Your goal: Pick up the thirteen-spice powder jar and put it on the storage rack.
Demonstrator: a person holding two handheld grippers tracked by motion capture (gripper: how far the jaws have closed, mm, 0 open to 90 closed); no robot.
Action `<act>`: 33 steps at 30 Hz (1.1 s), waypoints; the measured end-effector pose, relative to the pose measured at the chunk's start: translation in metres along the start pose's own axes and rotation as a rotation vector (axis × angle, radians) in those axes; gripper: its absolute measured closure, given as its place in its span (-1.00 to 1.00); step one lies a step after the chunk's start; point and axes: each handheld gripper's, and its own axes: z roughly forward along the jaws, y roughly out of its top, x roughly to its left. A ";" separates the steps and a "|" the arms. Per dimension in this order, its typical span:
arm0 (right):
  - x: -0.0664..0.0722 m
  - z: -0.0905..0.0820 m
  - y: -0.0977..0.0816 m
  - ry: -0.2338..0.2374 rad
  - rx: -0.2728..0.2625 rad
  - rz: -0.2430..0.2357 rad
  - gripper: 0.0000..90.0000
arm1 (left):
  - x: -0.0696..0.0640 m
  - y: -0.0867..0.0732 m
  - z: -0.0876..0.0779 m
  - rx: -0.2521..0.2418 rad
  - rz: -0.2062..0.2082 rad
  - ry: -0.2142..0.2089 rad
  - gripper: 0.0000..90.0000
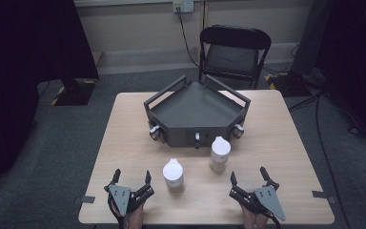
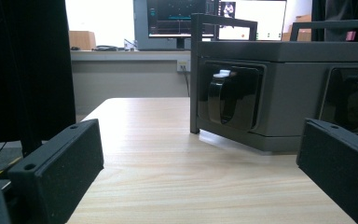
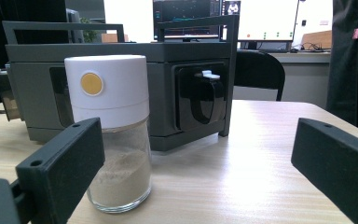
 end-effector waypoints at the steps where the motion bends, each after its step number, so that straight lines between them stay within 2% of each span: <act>1: 0.000 0.000 0.000 0.000 0.000 0.000 -0.98 | 0.000 0.000 0.000 0.000 0.000 0.000 -1.00; 11: 0.000 0.000 0.000 0.000 0.000 0.000 -0.99 | 0.000 0.000 0.000 0.000 0.000 0.000 -1.00; 16: 0.000 0.000 0.000 -0.002 0.000 0.000 -0.99 | -0.004 0.000 0.000 0.001 0.001 0.020 -1.00; 33: 0.000 0.000 0.000 -0.002 0.000 0.000 -0.99 | 0.001 0.002 0.002 0.011 -0.004 -0.015 -1.00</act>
